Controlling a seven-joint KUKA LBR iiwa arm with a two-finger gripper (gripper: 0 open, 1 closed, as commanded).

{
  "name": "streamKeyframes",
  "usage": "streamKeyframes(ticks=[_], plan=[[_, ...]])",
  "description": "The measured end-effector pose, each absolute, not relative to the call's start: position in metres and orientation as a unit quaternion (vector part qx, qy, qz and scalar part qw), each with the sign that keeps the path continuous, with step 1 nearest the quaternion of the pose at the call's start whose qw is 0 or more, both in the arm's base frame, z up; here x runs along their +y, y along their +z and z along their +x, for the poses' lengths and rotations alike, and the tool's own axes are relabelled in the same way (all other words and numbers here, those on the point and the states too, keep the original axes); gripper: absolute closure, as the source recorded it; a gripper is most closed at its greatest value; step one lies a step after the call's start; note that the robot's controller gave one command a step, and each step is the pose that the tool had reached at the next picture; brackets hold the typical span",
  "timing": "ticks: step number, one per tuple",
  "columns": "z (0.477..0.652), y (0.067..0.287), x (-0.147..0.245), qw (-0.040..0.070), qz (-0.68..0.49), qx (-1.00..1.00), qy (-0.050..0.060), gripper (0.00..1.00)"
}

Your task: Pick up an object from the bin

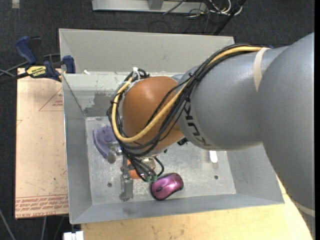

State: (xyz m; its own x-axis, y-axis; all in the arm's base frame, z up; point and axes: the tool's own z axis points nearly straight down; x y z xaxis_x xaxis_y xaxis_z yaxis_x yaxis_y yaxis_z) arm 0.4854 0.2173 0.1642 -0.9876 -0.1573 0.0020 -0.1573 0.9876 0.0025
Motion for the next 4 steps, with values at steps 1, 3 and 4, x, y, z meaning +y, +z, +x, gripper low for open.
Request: streamKeyframes(ticks=[1,3,4], plan=[[0.488,0.160,0.213,-0.001,0.116,-0.993,-0.001,0.00],[0.505,0.106,0.151,0.000,0.105,-0.994,-0.001,0.00],[0.536,0.088,0.115,0.000,0.196,-0.981,-0.002,1.00]])
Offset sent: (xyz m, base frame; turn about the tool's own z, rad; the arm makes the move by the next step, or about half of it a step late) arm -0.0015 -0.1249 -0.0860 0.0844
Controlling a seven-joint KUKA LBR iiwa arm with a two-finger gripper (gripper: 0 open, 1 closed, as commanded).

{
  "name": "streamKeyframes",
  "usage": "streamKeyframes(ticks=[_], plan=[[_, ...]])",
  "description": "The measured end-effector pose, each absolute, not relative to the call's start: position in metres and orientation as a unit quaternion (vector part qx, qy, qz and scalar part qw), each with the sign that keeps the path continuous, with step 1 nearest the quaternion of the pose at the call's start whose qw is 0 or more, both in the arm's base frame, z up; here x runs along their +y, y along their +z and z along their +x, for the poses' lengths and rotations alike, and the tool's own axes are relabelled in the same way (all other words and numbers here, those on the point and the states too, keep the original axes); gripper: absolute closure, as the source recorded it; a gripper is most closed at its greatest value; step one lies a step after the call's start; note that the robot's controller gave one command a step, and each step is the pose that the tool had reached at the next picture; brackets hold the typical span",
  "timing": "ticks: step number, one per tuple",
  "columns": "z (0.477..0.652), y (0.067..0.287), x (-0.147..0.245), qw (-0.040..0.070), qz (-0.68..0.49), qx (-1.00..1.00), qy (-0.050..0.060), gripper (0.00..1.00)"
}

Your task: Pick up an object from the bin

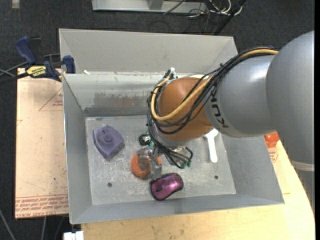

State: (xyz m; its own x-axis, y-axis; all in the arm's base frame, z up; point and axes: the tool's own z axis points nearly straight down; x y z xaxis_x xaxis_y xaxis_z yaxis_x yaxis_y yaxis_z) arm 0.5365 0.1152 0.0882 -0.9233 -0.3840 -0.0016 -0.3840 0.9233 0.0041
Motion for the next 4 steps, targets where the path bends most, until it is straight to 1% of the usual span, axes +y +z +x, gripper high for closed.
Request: streamKeyframes(ticks=[1,2,3,4], plan=[[0.536,0.088,0.116,0.000,-0.196,0.981,0.003,0.00],[0.536,0.088,0.116,0.000,-0.196,0.981,0.003,0.00],[0.591,0.082,0.119,0.003,-0.492,0.870,0.003,1.00],[0.591,0.082,0.119,0.003,-0.492,0.870,0.003,1.00]])
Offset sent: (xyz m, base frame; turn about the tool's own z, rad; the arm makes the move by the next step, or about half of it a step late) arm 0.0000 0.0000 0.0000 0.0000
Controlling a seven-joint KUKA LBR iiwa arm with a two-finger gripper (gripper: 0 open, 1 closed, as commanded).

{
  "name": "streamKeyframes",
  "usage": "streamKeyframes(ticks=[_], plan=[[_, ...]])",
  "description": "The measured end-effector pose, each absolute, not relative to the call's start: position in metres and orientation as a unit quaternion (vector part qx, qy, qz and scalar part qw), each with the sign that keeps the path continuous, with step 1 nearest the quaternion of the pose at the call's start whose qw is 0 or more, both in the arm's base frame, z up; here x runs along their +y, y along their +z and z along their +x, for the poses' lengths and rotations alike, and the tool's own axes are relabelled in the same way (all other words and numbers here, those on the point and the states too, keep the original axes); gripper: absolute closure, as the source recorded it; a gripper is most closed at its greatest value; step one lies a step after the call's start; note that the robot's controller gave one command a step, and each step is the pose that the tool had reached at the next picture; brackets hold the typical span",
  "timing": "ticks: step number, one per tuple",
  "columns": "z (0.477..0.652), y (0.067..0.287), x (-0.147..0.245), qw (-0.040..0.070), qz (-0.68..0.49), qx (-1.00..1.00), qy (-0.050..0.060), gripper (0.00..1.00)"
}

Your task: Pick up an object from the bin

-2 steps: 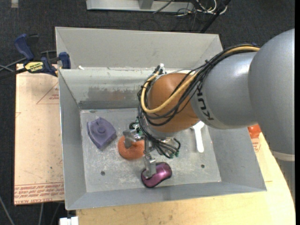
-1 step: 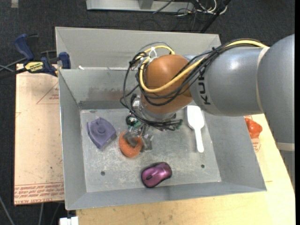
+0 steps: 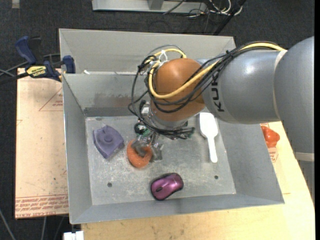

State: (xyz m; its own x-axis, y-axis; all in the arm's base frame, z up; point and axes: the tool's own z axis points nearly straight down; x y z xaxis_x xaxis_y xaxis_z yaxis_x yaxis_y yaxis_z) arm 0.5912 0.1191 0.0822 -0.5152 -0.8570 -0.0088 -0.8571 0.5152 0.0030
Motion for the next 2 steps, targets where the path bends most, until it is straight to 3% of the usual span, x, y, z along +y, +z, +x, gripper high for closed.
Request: streamKeyframes(ticks=[1,2], plan=[[0.5835,0.2171,0.1206,0.006,-0.498,0.867,0.004,1.00],[0.5831,0.2163,0.1205,0.005,-0.498,0.867,0.004,1.00]])
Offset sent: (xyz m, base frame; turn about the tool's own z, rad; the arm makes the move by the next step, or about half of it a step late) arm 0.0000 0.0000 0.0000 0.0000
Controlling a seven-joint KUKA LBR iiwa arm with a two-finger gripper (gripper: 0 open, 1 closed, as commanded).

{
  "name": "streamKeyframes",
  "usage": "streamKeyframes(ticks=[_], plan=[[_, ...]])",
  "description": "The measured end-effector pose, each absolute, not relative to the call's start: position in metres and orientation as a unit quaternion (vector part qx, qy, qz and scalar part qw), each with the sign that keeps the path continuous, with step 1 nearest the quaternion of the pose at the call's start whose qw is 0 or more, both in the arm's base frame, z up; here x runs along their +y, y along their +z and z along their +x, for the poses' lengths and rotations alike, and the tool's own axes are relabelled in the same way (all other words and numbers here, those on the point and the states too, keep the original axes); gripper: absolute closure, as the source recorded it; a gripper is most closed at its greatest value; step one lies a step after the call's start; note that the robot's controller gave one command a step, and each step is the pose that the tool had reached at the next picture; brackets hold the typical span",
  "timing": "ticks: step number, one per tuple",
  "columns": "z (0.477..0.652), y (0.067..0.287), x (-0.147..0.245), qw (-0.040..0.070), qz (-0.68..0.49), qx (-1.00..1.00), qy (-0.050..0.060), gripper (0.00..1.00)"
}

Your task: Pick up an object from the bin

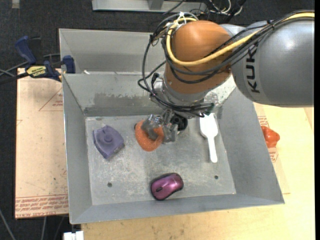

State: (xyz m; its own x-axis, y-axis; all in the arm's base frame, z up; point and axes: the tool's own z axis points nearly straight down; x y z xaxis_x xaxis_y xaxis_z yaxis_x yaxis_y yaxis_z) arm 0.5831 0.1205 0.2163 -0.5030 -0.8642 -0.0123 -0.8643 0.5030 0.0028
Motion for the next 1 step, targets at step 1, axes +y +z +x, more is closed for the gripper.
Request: streamKeyframes(ticks=[1], plan=[[0.5831,0.2162,0.1205,0.005,-0.498,0.867,0.004,1.00]])
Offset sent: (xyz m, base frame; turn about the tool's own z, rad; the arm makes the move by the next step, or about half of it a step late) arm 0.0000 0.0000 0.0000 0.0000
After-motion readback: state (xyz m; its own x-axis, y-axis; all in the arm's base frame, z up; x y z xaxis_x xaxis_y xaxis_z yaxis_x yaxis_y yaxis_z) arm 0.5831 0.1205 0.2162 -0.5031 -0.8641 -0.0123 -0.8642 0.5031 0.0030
